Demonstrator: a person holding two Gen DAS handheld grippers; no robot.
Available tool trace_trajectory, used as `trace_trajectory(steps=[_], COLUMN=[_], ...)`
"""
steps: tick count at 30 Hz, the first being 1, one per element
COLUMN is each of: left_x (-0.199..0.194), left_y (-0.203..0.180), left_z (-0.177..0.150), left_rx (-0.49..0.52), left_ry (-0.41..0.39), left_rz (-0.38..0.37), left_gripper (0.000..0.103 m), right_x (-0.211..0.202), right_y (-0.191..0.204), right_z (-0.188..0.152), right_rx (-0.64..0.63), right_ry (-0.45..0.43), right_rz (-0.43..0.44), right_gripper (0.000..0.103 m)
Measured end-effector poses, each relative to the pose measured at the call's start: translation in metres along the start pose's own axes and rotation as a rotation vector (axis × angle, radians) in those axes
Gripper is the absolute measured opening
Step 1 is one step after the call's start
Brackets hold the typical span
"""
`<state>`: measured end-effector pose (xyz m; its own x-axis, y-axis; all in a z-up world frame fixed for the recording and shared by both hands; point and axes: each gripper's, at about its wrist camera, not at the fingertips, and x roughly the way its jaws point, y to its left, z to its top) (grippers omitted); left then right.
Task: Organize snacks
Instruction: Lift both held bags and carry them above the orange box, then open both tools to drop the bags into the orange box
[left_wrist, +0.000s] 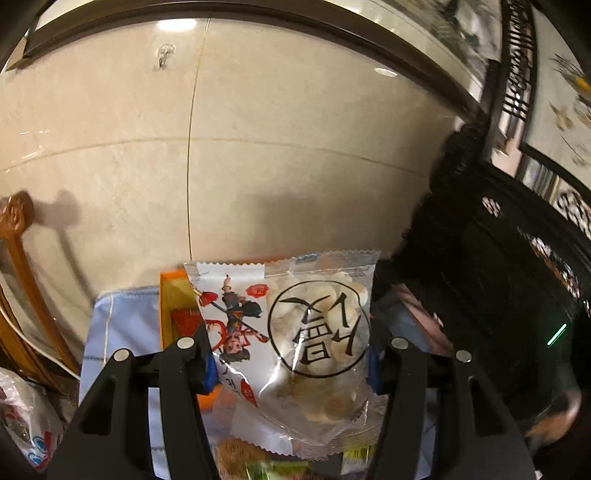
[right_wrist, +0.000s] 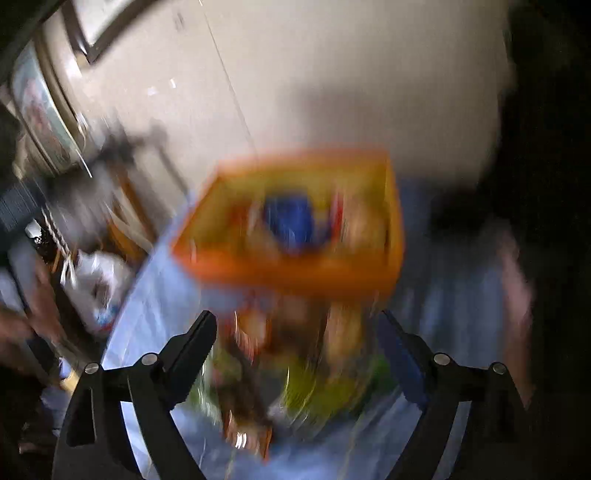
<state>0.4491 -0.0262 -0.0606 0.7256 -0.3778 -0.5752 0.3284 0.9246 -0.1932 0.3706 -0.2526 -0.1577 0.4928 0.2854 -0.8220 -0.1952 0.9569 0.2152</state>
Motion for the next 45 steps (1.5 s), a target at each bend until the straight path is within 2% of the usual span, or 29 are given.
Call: trace_trajectory(steps=[3,5,8,9,11,12,13,14,18,21,24,29,34,35,36,37,39,40,45], left_x=[-0.001,0.0,0.0,-0.001,-0.003,-0.006,-0.01,-0.013,-0.025,-0.025,-0.02,-0.01,0.014,0.022,0.035,0.048,0.075,0.082,0.08], left_y=[0.008,0.013,0.02,0.022,0.026,0.029,0.033,0.036,0.049,0.052,0.045,0.027,0.02,0.022,0.025,0.03,0.044,0.051,0.073], left_z=[-0.03,-0.046,-0.07,-0.075,-0.084,-0.087,-0.089,-0.089,-0.087,-0.074,-0.051,0.0,0.05,0.057,0.066,0.071,0.075,0.075,0.046], left_rx=[-0.056,-0.085,-0.117,-0.125,-0.135,-0.138,-0.14,-0.142,-0.151,-0.152,-0.136,-0.083,-0.051,-0.048,-0.053,-0.063,-0.101,-0.119,-0.131], left_ry=[0.053,0.089,0.136,0.148,0.161,0.165,0.161,0.156,0.133,0.117,0.091,0.035,-0.003,-0.01,-0.018,-0.007,0.049,0.073,0.093], left_rz=[-0.02,-0.022,-0.006,0.001,0.012,0.02,0.025,0.031,0.059,0.065,0.057,0.043,0.058,0.069,0.079,0.08,0.107,0.115,0.152], left_gripper=[0.055,0.055,0.055,0.055,0.055,0.055,0.056,0.056,0.056,0.056,0.056,0.056,0.059,0.069,0.089,0.099,0.099,0.099,0.099], right_x=[0.05,0.074,0.096,0.107,0.137,0.133,0.127,0.118,0.056,-0.001,-0.046,-0.086,-0.085,-0.076,-0.065,-0.05,-0.029,-0.026,-0.021], right_y=[-0.006,-0.01,-0.001,0.001,0.008,0.014,0.017,0.021,0.039,0.046,0.052,0.057,0.056,0.05,0.044,0.036,0.021,0.012,0.005], right_z=[-0.064,-0.086,-0.101,-0.103,-0.111,-0.111,-0.109,-0.106,-0.075,-0.031,0.02,0.092,0.156,0.173,0.184,0.195,0.198,0.196,0.158], right_rx=[0.0,0.057,0.111,0.139,0.135,0.107,0.115,0.104,0.023,-0.004,-0.055,-0.077,-0.082,-0.075,-0.067,-0.042,0.002,0.025,-0.004], right_ry=[0.077,0.093,0.071,0.081,0.193,0.167,0.165,0.15,0.039,-0.077,-0.188,-0.283,-0.315,-0.311,-0.294,-0.264,-0.236,-0.229,-0.209], right_rz=[-0.132,-0.137,-0.185,-0.174,-0.204,-0.221,-0.154,-0.125,-0.065,-0.05,-0.06,-0.075,-0.086,-0.074,-0.066,-0.084,-0.132,-0.128,-0.12], right_gripper=[0.088,0.088,0.088,0.088,0.084,0.061,0.057,0.057,0.056,0.056,0.056,0.056,0.058,0.061,0.07,0.078,0.079,0.079,0.079])
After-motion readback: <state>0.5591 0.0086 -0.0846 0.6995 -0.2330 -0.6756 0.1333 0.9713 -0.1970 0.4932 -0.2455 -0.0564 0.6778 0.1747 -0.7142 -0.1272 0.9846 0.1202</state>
